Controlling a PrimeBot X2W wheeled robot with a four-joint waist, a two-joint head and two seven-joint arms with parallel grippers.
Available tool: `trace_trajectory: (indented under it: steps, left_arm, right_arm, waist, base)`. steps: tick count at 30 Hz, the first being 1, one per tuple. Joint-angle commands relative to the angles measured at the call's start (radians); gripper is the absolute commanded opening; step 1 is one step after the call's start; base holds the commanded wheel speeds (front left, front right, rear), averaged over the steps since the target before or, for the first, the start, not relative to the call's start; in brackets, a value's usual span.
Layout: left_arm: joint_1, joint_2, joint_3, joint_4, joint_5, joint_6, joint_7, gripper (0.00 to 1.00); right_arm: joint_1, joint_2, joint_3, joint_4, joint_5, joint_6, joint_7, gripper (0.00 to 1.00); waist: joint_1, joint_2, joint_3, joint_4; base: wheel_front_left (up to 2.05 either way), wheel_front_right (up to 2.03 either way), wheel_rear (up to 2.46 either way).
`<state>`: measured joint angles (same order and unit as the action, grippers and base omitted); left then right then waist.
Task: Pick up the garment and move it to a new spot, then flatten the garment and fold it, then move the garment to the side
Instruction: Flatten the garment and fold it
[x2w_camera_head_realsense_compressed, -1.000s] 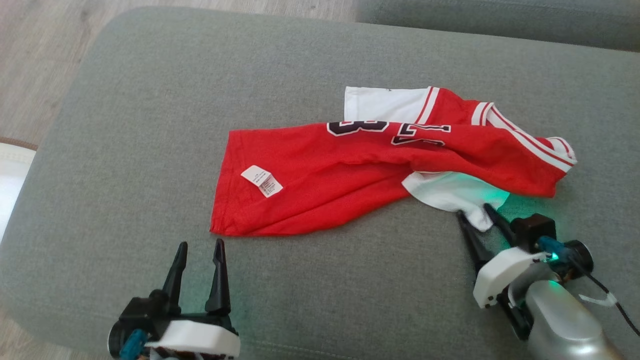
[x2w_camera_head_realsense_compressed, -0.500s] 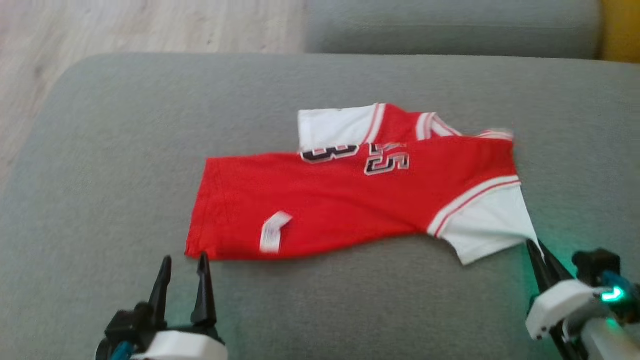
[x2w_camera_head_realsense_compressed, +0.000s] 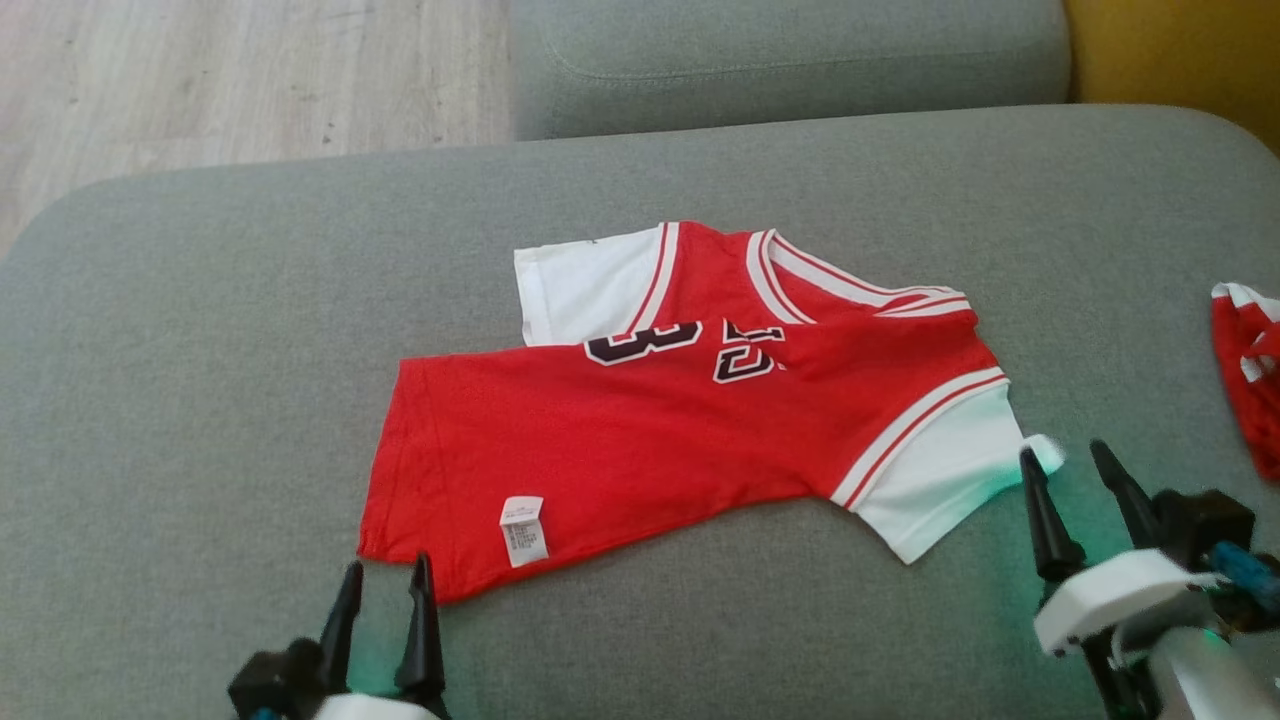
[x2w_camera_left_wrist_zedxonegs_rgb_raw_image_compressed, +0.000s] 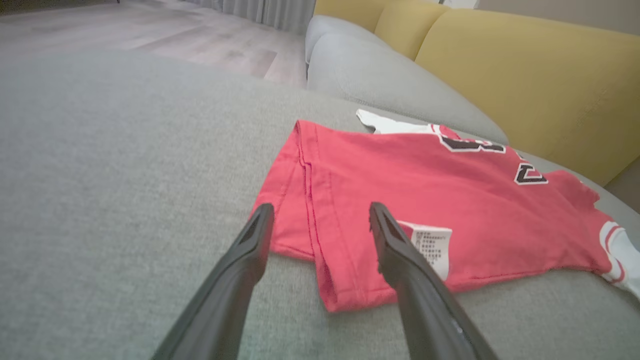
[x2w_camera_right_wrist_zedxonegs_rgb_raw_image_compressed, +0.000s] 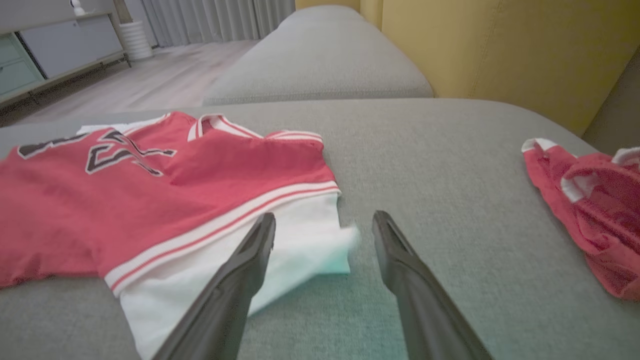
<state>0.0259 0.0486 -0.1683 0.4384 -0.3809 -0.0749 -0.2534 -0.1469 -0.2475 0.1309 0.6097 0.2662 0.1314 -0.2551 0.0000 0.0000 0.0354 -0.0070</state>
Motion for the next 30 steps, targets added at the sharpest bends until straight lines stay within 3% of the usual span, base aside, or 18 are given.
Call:
trace_trajectory:
  steps: [1,9,18,19,20,23,30]
  left_arm:
    - [-0.033,0.002,0.018,-0.003,-0.009,-0.009,-0.008,1.00]
    - [-0.051,0.002,-0.049,0.093,-0.095,-0.041,-0.008,1.00]
    - [-0.106,0.002,-0.099,0.177,-0.180,-0.054,-0.008,1.00]
    - [-0.111,0.002,-0.105,0.180,-0.187,-0.055,-0.008,0.96]
    - [-0.116,0.002,-0.111,0.180,-0.194,-0.055,-0.008,0.80]
    - [-0.127,0.002,-0.125,0.184,-0.207,-0.055,-0.008,0.00]
    - [-0.120,0.002,0.006,0.151,-0.128,-0.047,-0.008,0.00]
  right_arm:
    - [-0.008,0.003,0.006,-0.048,-0.016,-0.001,-0.007,1.00]
    - [-0.002,0.062,0.000,-0.086,-0.047,-0.001,-0.007,1.00]
    - [-0.019,0.060,0.018,-0.090,-0.045,-0.001,-0.007,1.00]
    - [-0.020,0.059,0.018,-0.091,-0.044,-0.001,-0.007,1.00]
    - [-0.021,0.059,0.018,-0.091,-0.044,-0.001,-0.007,1.00]
    - [-0.023,0.059,0.016,-0.090,-0.043,-0.001,-0.007,1.00]
    - [-0.019,0.077,0.002,-0.087,-0.046,-0.001,-0.007,1.00]
  waist:
    - [0.0000,0.0000,0.003,-0.005]
    - [0.0000,0.0000,0.010,-0.022]
    - [0.0000,0.0000,0.039,-0.045]
    - [0.0000,0.0000,0.042,-0.047]
    - [0.0000,0.0000,0.045,-0.048]
    - [0.0000,0.0000,0.050,-0.051]
    - [0.0000,0.0000,0.041,-0.042]
  base:
    - [0.00,0.00,0.00]
    - [0.00,0.00,0.00]
    - [0.00,0.00,0.00]
    - [0.00,0.00,0.00]
    - [0.00,0.00,0.00]
    - [0.00,0.00,0.00]
    - [0.00,0.00,0.00]
